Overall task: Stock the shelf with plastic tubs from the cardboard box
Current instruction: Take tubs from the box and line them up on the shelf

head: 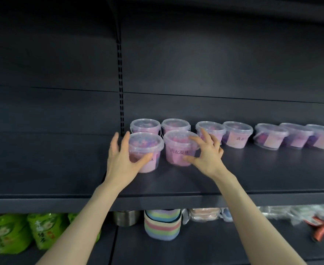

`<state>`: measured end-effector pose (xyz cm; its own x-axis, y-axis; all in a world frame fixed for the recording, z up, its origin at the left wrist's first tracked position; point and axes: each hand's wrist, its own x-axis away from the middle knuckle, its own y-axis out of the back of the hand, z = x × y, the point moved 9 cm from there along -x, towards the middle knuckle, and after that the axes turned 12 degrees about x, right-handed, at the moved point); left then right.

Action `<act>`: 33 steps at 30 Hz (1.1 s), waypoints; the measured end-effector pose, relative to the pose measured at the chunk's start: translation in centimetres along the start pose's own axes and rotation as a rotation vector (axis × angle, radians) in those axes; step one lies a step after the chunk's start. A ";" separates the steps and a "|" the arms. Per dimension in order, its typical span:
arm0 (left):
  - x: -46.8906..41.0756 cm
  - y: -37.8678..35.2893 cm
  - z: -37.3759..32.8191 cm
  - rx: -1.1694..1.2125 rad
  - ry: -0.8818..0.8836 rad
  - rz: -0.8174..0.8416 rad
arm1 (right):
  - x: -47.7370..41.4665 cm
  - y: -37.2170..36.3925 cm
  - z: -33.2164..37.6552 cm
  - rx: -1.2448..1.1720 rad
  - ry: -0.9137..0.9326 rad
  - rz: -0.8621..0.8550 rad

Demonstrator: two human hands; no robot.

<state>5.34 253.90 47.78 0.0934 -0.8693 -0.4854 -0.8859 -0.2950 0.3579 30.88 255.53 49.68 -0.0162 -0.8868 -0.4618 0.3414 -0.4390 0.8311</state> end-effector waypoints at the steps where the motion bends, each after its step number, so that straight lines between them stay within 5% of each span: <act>1: 0.2 0.3 -1.1 -0.073 -0.127 -0.041 | 0.1 0.2 0.8 0.013 0.029 -0.048; 4: 0.4 -0.2 -2.9 -0.180 -0.347 -0.060 | 0.3 0.0 3.1 0.008 0.123 -0.154; 22: -0.7 -2.5 -1.9 -0.314 -0.324 -0.062 | -0.5 -1.7 1.4 -0.366 0.127 -0.190; 33: -0.5 -2.7 -2.4 -0.448 -0.313 -0.072 | -0.4 -2.0 1.1 -0.197 0.106 -0.265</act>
<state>8.75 254.20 48.94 -0.0537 -0.7011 -0.7110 -0.5959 -0.5488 0.5863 29.23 256.61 48.58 -0.0340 -0.7212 -0.6919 0.5136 -0.6065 0.6069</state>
